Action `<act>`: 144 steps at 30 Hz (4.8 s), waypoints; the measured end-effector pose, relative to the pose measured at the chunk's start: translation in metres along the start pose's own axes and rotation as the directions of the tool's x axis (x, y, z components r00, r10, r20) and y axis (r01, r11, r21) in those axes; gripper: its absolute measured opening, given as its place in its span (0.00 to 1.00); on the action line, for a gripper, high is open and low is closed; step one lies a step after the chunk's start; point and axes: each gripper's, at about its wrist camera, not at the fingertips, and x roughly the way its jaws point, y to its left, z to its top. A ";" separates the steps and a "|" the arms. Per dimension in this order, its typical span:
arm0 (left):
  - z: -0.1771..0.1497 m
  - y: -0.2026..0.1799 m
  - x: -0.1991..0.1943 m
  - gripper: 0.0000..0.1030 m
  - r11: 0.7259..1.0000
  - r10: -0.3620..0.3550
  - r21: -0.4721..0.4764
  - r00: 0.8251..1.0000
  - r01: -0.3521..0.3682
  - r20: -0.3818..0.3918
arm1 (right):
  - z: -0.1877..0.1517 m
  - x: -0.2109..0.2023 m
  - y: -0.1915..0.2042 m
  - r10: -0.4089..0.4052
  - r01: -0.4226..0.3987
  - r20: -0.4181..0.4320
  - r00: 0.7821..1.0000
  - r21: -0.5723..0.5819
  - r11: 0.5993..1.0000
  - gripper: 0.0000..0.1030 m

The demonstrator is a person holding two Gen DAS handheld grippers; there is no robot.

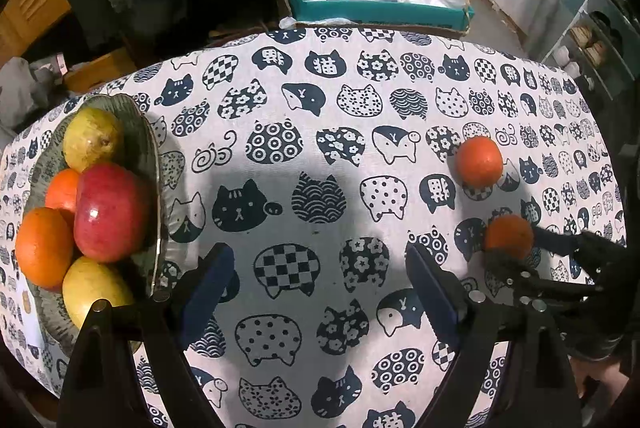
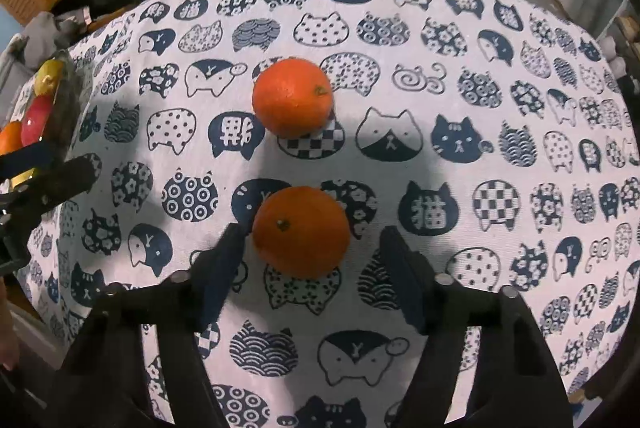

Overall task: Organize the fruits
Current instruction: 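Grasp a tangerine with the right tool while the left tool grasps another tangerine, then lift both tangerines and carry them toward the green bowl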

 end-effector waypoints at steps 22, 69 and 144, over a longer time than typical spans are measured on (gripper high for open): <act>0.043 -0.066 0.027 0.87 0.993 -0.113 0.033 0.993 0.113 -0.021 | 0.020 -0.027 -0.065 -0.111 0.103 0.121 0.986 0.073 0.992 0.45; 0.053 -0.099 0.003 0.42 0.985 -0.143 0.110 0.986 0.133 0.087 | 0.030 -0.069 -0.078 -0.151 0.129 0.215 0.965 0.110 0.985 0.45; -0.029 0.116 -0.208 0.42 0.989 0.050 -0.149 0.895 0.018 0.443 | 0.047 -0.204 0.173 0.149 0.005 0.452 0.880 -0.322 0.947 0.45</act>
